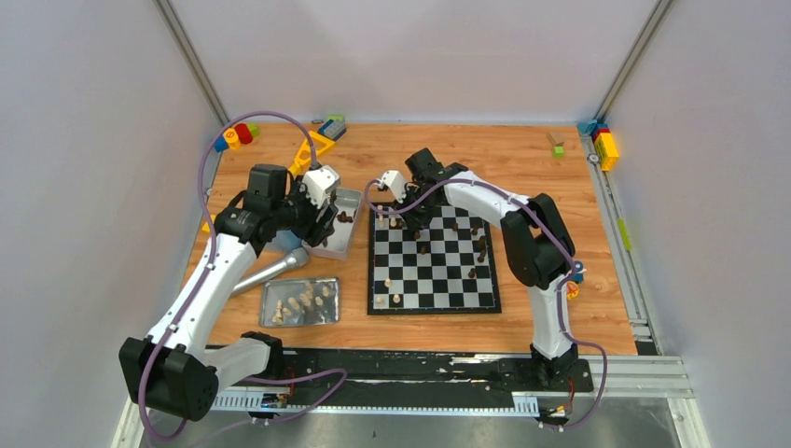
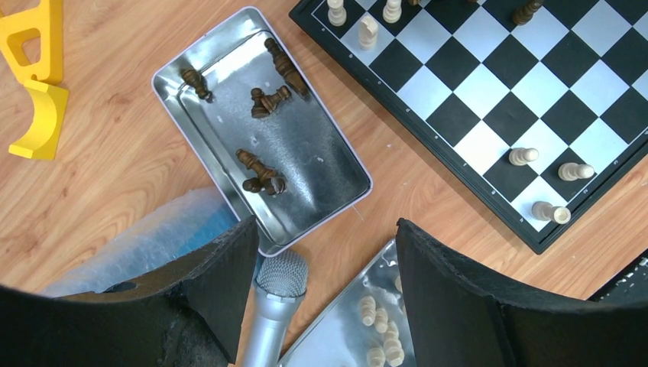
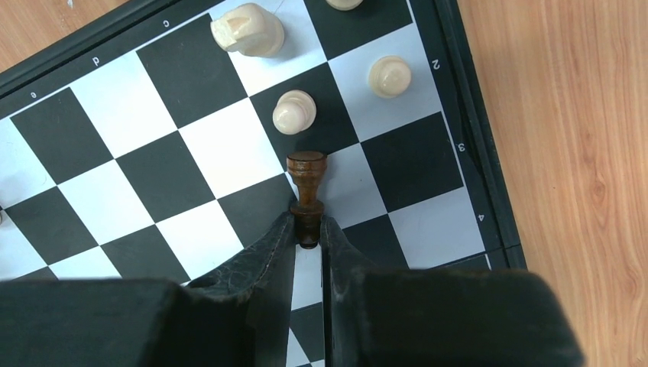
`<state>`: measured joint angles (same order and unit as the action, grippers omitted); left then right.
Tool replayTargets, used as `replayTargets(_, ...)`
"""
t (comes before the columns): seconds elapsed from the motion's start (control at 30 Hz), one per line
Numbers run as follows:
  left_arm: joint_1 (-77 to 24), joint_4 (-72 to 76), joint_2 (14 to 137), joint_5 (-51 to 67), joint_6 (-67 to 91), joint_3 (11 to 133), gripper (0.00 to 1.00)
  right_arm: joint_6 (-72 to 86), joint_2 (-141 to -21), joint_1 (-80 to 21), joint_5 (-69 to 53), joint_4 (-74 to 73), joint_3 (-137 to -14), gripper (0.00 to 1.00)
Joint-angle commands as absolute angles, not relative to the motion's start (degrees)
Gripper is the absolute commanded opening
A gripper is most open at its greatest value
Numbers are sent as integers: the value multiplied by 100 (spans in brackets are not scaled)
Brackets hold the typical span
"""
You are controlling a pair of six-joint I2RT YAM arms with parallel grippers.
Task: Set up the chess pieces on the board
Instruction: Pick up the chess piece from the chessboard.
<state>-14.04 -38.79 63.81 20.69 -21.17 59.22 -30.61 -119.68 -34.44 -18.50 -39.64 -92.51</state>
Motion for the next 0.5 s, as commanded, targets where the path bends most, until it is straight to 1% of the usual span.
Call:
replayTargets(0.0, -1356, -3815, 6288, 2189, -2286, 5872, 74, -3189, -11617, -3461, -1737, -3984, -9209, 3)
replayTargets(0.17, -1353, -3831, 6292, 2503, -2406, 5832, 74, -3201, -11571, -3433, -1694, -3996, -9263, 2)
replayTargets(0.27, -1361, -3829, 6326, 2941, -2476, 5778, 73, -3175, -11559, -3373, -1671, -3999, -9341, 2)
replayTargets(0.37, -1403, -3850, 6466, 3278, -2594, 5726, 69, -3122, -11490, -3271, -1674, -4010, -9449, 1)
replayTargets(0.47, -1715, -3901, 6619, 3316, -2806, 5738, 67, -3088, -11373, -3147, -1711, -4051, -9508, 1)
